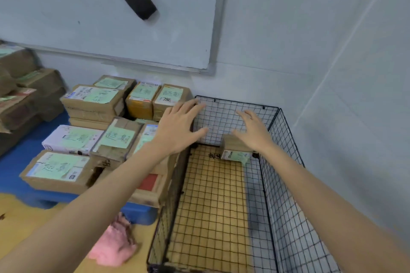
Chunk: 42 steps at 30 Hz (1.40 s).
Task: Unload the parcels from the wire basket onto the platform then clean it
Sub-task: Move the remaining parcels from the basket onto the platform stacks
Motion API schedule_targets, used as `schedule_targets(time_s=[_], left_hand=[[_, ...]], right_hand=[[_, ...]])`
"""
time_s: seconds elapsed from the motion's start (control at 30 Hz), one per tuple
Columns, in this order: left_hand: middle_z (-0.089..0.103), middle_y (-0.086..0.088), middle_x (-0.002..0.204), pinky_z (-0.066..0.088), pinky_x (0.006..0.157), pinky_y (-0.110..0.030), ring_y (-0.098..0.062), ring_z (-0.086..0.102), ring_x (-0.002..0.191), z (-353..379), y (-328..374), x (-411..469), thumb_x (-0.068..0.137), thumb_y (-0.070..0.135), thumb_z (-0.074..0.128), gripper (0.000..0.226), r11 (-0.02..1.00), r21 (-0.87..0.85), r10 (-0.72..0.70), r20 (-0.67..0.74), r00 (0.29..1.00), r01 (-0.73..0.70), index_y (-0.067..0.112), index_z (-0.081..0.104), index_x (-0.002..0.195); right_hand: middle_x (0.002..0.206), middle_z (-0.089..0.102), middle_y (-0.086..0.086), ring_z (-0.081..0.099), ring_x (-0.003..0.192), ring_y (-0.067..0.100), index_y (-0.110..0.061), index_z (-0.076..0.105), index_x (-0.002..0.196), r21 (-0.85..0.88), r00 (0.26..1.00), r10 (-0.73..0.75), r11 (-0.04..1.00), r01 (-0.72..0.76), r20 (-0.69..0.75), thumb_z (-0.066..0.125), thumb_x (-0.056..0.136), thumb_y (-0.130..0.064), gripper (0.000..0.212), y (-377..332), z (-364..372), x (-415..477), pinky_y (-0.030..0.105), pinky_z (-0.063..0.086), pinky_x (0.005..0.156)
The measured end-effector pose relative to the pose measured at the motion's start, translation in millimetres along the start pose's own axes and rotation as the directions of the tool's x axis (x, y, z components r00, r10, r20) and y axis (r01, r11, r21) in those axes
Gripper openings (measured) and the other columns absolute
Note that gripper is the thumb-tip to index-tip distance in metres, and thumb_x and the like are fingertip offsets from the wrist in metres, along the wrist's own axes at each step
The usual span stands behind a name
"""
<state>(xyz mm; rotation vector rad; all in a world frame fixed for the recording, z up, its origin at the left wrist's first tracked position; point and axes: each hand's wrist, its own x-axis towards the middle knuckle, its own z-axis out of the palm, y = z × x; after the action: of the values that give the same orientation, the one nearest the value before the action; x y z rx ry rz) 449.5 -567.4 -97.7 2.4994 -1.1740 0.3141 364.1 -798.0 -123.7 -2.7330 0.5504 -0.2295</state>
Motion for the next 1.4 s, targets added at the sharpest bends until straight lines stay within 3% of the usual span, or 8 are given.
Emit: schedule_targets(time_s=[0.2, 0.37, 0.5, 0.67, 1.0, 1.13, 1.4], left_hand=[[0.03, 0.0, 0.159, 0.023, 0.114, -0.047, -0.025, 0.026, 0.144, 40, 30, 27, 0.094, 0.056, 0.048, 0.067, 0.998, -0.02, -0.05, 0.135, 0.99, 0.053, 0.029, 0.029, 0.153], [0.032, -0.004, 0.158, 0.023, 0.115, -0.05, -0.031, 0.028, 0.143, 81, 31, 48, 0.095, 0.051, 0.052, 0.067, 0.982, -0.075, -0.149, 0.273, 0.95, 0.176, 0.028, 0.029, 0.153], [0.033, -0.008, 0.157, 0.025, 0.114, -0.05, -0.034, 0.029, 0.142, 118, 23, 58, 0.095, 0.05, 0.053, 0.068, 0.958, -0.088, -0.223, 0.369, 0.902, 0.273, 0.029, 0.027, 0.154], [0.033, -0.01, 0.157, 0.025, 0.114, -0.051, -0.034, 0.03, 0.142, 168, 17, 68, 0.094, 0.047, 0.055, 0.068, 0.925, -0.111, -0.283, 0.437, 0.854, 0.363, 0.027, 0.027, 0.154], [0.037, -0.012, 0.154, 0.029, 0.112, -0.05, -0.034, 0.035, 0.139, 250, 15, 87, 0.093, 0.042, 0.059, 0.07, 0.933, -0.109, -0.247, 0.497, 0.831, 0.343, 0.025, 0.027, 0.152], [0.038, -0.01, 0.154, 0.03, 0.11, -0.048, -0.031, 0.035, 0.14, 270, 15, 95, 0.093, 0.042, 0.062, 0.072, 0.927, -0.157, -0.215, 0.521, 0.826, 0.34, 0.024, 0.027, 0.153], [0.043, -0.01, 0.15, 0.039, 0.109, -0.046, -0.031, 0.039, 0.137, 292, 16, 101, 0.09, 0.038, 0.069, 0.077, 0.792, -0.335, -0.232, 0.608, 0.759, 0.511, 0.028, 0.027, 0.153]], right_hand=[[0.163, 0.016, 0.007, 0.021, 0.149, 0.029, -0.024, 0.025, 0.156, 0.12, 0.99, 0.127, 0.984, -0.132, 0.055, 0.064, 0.092, -0.036, 0.076, 39, 18, 5, 0.054, 0.027, 0.117], [0.163, 0.014, 0.01, 0.024, 0.147, 0.032, -0.021, 0.023, 0.156, 0.198, 0.962, 0.245, 0.944, -0.265, 0.12, 0.063, 0.093, -0.04, 0.077, 69, 49, 13, 0.056, 0.029, 0.116], [0.158, 0.022, 0.013, 0.036, 0.139, 0.034, -0.019, 0.026, 0.155, 0.192, 0.943, 0.293, 0.928, -0.32, 0.156, 0.062, 0.094, -0.041, 0.074, 93, 79, 15, 0.05, 0.037, 0.11], [0.156, 0.025, 0.014, 0.035, 0.139, 0.032, -0.02, 0.024, 0.155, 0.158, 0.903, 0.379, 0.897, -0.412, 0.202, 0.064, 0.093, -0.036, 0.075, 119, 109, 23, 0.047, 0.035, 0.111], [0.15, 0.031, 0.013, 0.04, 0.133, 0.033, -0.017, 0.032, 0.149, 0.186, 0.867, 0.441, 0.855, -0.485, 0.232, 0.071, 0.089, -0.027, 0.072, 154, 156, 57, 0.046, 0.037, 0.112], [0.15, 0.033, 0.012, 0.041, 0.134, 0.033, -0.021, 0.027, 0.152, 0.253, 0.872, 0.427, 0.839, -0.481, 0.24, 0.071, 0.089, -0.022, 0.078, 160, 171, 65, 0.047, 0.04, 0.11], [0.15, 0.031, 0.009, 0.041, 0.135, 0.028, -0.029, 0.018, 0.156, 0.394, 0.851, 0.451, 0.755, -0.525, 0.27, 0.072, 0.088, -0.014, 0.088, 161, 178, 74, 0.048, 0.042, 0.11]])
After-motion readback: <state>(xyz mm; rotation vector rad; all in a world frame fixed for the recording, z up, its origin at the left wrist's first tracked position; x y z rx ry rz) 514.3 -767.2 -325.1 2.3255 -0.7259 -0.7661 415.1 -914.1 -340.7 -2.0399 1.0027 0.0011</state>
